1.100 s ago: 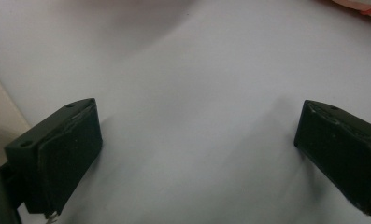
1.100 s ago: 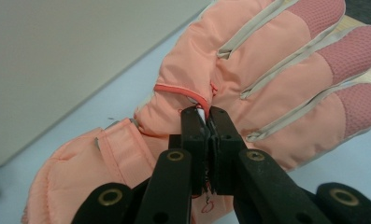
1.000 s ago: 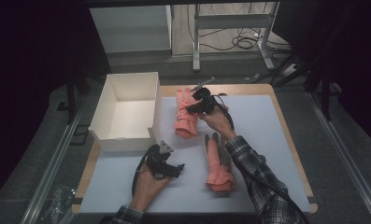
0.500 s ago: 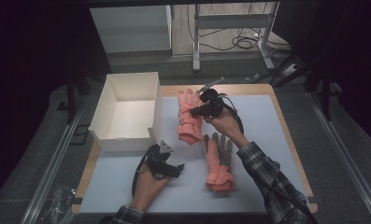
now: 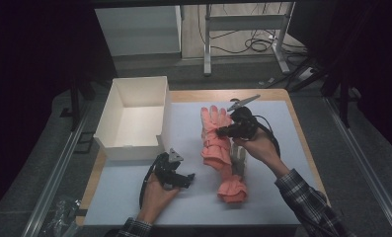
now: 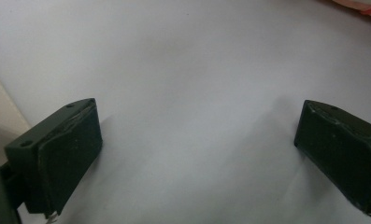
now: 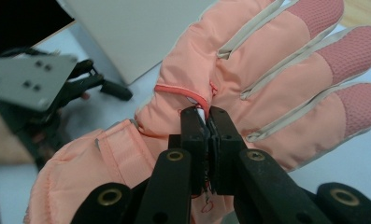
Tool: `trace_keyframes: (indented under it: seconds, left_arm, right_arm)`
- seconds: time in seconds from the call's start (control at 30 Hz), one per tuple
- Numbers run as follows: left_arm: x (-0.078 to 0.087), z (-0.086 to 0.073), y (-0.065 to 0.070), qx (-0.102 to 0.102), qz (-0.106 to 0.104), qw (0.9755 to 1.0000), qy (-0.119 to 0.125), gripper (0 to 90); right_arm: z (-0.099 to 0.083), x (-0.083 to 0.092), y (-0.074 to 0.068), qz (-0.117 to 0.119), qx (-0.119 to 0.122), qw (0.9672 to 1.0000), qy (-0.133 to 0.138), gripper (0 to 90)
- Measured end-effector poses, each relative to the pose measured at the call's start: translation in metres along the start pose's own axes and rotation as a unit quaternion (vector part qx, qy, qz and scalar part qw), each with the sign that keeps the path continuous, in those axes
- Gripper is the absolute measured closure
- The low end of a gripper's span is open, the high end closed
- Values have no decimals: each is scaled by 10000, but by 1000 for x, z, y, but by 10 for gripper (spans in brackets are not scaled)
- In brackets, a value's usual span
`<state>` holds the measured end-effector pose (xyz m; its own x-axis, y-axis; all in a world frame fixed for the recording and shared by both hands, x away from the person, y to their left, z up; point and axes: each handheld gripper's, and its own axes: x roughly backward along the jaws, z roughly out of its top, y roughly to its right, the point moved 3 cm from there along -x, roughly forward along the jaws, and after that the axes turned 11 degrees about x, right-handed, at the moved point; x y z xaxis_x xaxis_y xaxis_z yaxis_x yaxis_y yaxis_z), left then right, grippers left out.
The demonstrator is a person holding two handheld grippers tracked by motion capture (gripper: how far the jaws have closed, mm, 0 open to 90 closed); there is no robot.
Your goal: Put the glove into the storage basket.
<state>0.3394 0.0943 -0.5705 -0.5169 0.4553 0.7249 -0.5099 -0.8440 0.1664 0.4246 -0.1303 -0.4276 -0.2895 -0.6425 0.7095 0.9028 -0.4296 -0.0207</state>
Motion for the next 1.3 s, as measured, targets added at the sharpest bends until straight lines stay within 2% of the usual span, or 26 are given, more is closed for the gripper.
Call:
trace_keyframes:
  seconds: [0.03,0.2,0.3,0.43,0.53,0.67,0.73,0.97,1.03,1.1,1.13,1.17,1.3]
  left_arm:
    - [0,0,0,0,0,10000,0,9]
    - [0,0,0,-14,3,10000,-12,9]
    - [0,0,0,-8,0,10000,-6,10]
    - [0,0,0,12,-6,10000,-17,9]
    - [0,0,0,11,-6,10000,-12,9]
    - [0,0,0,11,-3,10000,-8,9]
    - [0,0,0,-23,5,10000,-5,9]
    - [0,0,0,-1,1,10000,-5,9]
    - [0,0,0,0,1,10000,-6,10]
    - [0,0,0,4,0,10000,-6,9]
    - [0,0,0,-18,3,10000,-7,9]
    - [0,0,0,-18,3,10000,-7,9]
    - [0,0,0,-22,4,10000,-7,9]
  right_arm:
    - [0,0,0,0,0,10000,0,857]
    - [-24,25,-14,-3,-32,10000,-16,857]
    - [-32,31,-19,-24,-27,10000,-29,856]
    - [-52,39,-30,-23,-46,9999,-88,855]
    - [-59,39,-35,-4,-63,9999,-122,854]
    - [-72,31,-38,-172,32,9995,-254,848]
    - [-81,22,-38,-267,-20,9991,-341,848]
    - [-93,10,-38,-461,-82,9981,-410,841]
    - [-94,10,-37,-463,-96,9982,-364,821]
    - [-94,12,-38,-503,-69,9982,-309,762]
    - [-93,15,-38,-517,-51,9983,-269,702]
    - [-93,15,-38,-517,-51,9983,-269,702]
    - [-87,28,-39,-539,48,9985,-49,607]
